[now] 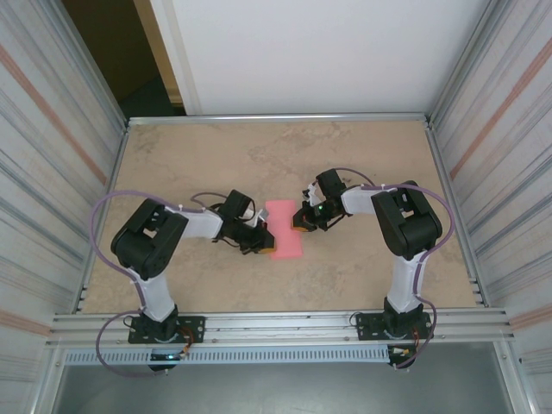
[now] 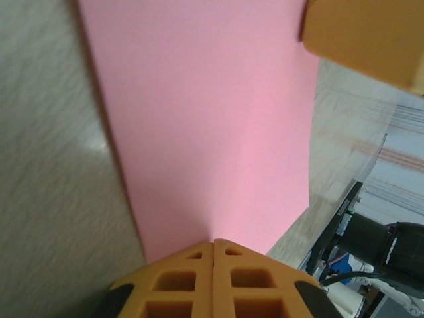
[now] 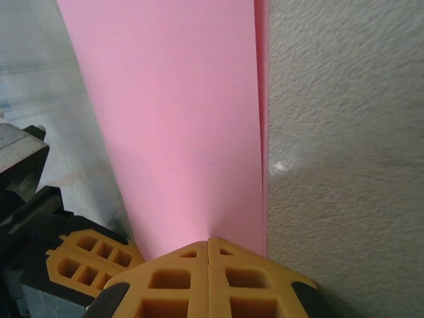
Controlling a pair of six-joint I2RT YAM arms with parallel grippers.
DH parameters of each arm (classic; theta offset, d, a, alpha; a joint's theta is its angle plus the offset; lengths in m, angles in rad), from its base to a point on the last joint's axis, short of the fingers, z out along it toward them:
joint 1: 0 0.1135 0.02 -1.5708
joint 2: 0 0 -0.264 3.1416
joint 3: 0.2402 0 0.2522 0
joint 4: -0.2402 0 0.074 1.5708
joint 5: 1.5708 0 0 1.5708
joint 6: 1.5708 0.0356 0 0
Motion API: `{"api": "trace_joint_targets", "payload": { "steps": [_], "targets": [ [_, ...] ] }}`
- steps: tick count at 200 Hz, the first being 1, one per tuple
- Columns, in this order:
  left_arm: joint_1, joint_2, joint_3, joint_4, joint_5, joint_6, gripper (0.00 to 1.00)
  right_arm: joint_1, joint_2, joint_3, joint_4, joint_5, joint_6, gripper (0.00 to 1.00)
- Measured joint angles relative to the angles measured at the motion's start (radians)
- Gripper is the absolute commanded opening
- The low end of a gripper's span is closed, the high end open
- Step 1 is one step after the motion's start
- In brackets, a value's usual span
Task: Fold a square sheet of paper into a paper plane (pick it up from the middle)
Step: First fold the square sheet of paper in half at the center of the table.
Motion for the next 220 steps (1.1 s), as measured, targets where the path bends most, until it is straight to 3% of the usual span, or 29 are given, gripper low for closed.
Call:
{"api": "trace_joint_targets", "payload": {
  "steps": [51,97,138,182,220],
  "targets": [
    [0.053,-0.099,-0.058,-0.091,-0.019,0.015,0.07,0.0,0.0,-0.001,0.001,0.0,0.003,0.0],
    [-0.035,-0.134,0.033,-0.101,-0.05,0.0,0.07,0.0,0.0,-0.003,0.005,0.0,0.006,0.0],
    [-0.088,-0.043,0.111,-0.108,-0.097,-0.008,0.07,0.0,0.0,-0.003,0.005,0.0,0.006,0.0],
    [-0.1,0.0,0.093,-0.148,-0.14,-0.007,0.07,0.0,0.0,-0.003,0.005,0.0,0.006,0.0],
    [-0.097,-0.032,0.021,-0.071,-0.136,-0.004,0.07,0.0,0.0,-0.003,0.005,0.0,0.009,0.0]
  ]
}}
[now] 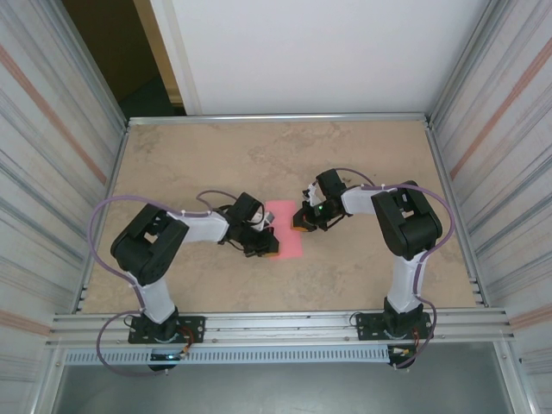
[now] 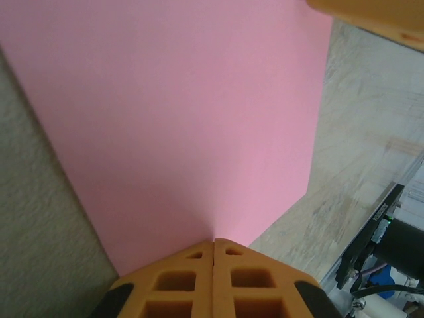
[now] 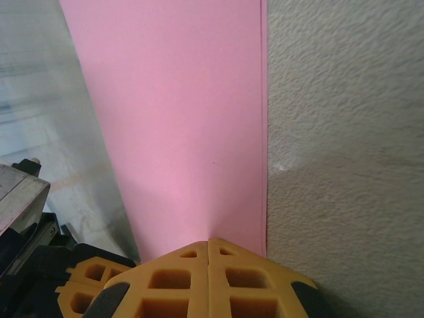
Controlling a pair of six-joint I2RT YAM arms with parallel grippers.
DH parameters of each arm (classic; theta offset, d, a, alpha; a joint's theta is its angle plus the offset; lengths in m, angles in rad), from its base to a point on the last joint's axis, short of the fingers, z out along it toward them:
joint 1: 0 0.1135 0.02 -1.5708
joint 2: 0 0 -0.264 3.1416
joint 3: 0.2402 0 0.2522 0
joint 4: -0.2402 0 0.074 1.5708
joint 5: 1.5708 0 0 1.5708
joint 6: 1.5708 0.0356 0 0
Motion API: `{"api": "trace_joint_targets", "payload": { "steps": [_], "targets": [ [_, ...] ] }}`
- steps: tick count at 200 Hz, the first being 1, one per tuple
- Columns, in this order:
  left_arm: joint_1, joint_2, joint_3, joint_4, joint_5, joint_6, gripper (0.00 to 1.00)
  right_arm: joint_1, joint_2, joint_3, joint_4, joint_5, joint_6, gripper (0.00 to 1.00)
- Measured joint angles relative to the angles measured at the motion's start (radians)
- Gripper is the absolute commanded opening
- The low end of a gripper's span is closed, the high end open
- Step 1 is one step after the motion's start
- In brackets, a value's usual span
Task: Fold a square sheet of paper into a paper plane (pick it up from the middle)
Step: First fold the square sheet of paper in half at the center of the table.
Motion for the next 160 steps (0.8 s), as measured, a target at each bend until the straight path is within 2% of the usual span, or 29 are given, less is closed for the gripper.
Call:
{"api": "trace_joint_targets", "payload": {
  "steps": [38,76,100,148,160],
  "targets": [
    [0.023,-0.072,-0.097,0.026,0.006,0.004,0.07,0.0,0.0,0.0,0.001,0.0,0.013,0.0],
    [0.039,-0.163,-0.115,-0.102,-0.028,0.002,0.09,0.0,0.0,0.0,0.001,0.0,0.014,0.0],
    [0.039,-0.215,-0.077,-0.127,-0.053,-0.005,0.11,0.003,-0.005,0.0,0.001,0.006,0.02,0.0],
    [0.059,-0.135,0.053,-0.049,-0.083,-0.04,0.2,0.032,-0.018,0.033,-0.013,0.06,0.099,0.0],
    [0.064,-0.101,0.077,-0.037,-0.097,-0.051,0.22,0.042,-0.016,0.053,-0.026,0.08,0.114,0.03]
  ]
}}
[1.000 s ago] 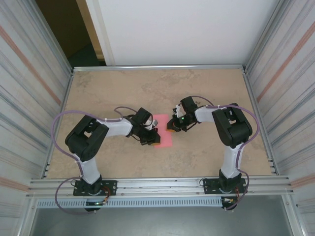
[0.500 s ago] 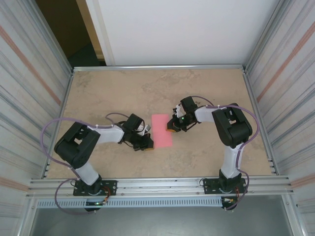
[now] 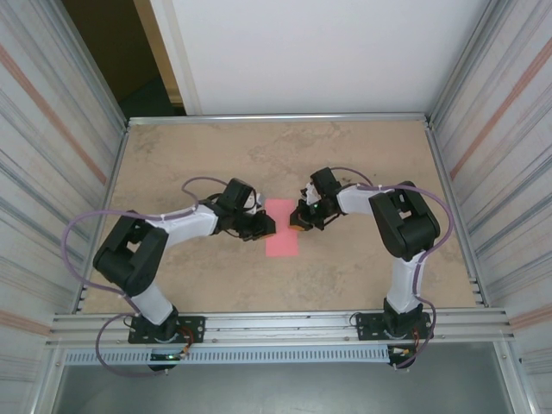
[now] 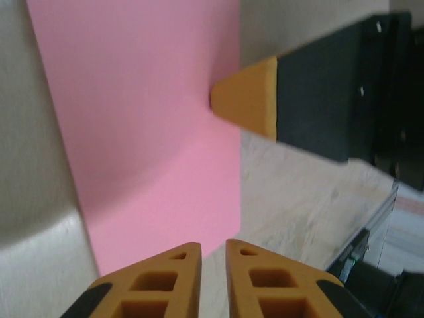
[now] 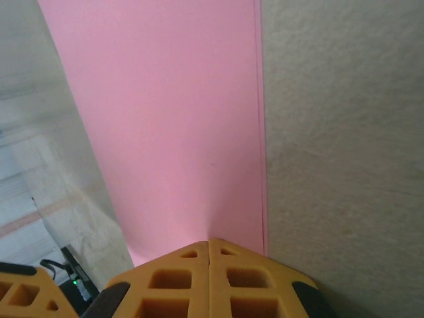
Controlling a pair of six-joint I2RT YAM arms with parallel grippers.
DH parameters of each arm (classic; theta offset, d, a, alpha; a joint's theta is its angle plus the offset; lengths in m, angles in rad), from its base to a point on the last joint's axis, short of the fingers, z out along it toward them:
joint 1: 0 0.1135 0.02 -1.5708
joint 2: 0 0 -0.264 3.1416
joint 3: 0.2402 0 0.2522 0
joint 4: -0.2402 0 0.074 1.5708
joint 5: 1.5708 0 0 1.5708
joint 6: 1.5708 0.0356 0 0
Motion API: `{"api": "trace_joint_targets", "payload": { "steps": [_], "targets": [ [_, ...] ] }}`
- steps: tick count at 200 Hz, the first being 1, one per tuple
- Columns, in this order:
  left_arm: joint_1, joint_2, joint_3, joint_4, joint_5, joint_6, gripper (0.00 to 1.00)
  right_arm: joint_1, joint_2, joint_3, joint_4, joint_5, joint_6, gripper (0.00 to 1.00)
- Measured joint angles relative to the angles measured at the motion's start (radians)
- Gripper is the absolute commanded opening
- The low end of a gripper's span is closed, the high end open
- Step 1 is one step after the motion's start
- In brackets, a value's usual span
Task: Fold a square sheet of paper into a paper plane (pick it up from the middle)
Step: First fold the square sheet of paper in half at the center of the table, then fold the triangle a second time at the center of the table.
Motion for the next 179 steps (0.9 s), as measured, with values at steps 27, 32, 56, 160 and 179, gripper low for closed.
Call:
{"api": "trace_joint_targets", "payload": {
  "steps": [27,32,56,160,179],
  "targets": [
    [0.024,0.044,0.034,0.015,-0.006,-0.014,0.25,0.014,0.005,0.04,-0.032,0.043,-0.002,0.12],
    [0.031,0.049,0.039,0.02,-0.005,-0.018,0.26,0.016,0.004,0.041,-0.037,0.048,-0.006,0.14],
    [0.056,0.064,0.061,0.045,-0.003,-0.028,0.28,0.016,-0.023,0.038,-0.05,0.053,-0.032,0.26],
    [0.06,0.149,0.104,0.063,0.022,-0.025,0.32,0.013,-0.377,-0.241,-0.039,0.18,0.108,0.44],
    [0.06,0.168,0.111,0.062,0.018,-0.028,0.32,0.016,-0.38,-0.273,-0.041,0.183,0.136,0.44]
  ]
}}
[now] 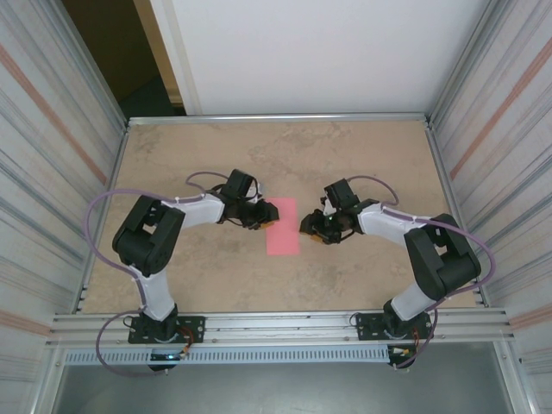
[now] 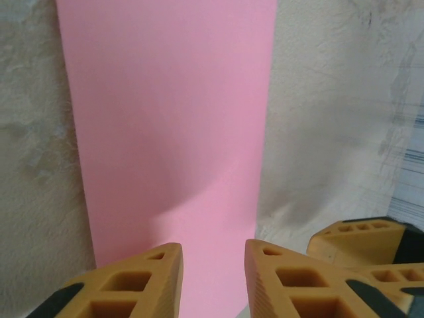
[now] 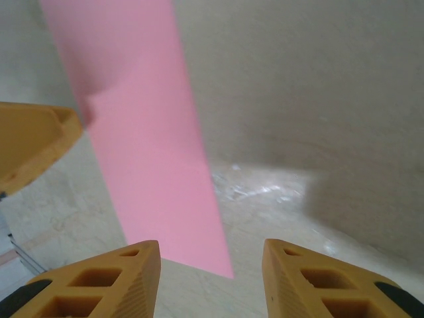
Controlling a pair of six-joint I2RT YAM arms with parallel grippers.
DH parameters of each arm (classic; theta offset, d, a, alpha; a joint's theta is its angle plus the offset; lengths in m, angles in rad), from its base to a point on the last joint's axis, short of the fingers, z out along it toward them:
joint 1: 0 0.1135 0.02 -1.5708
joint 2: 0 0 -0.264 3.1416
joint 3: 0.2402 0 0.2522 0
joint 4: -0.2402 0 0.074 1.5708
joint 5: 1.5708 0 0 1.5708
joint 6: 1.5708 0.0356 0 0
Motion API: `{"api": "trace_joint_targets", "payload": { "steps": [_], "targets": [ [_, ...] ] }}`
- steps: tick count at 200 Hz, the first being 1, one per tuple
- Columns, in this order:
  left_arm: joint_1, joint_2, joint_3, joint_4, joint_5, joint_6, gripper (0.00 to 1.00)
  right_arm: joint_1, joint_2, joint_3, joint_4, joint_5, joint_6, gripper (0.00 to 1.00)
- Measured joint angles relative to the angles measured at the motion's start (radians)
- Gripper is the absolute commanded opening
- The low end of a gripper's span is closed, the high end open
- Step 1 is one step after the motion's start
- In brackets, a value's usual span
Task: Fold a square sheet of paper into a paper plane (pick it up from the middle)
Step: Fold the triangle a second time at the center of the table.
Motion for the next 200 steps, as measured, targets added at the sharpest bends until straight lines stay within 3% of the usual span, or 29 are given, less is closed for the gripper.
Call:
{"api": "trace_joint_targets", "payload": {
  "steps": [110,200],
  "targets": [
    [0.0,0.037,0.005,-0.021,-0.045,-0.131,0.32,0.061,-0.003,-0.056,0.018,-0.05,0.078,0.37],
    [0.004,0.04,0.011,-0.028,-0.044,-0.153,0.31,0.08,0.014,-0.056,0.043,-0.075,0.082,0.31]
  ]
}}
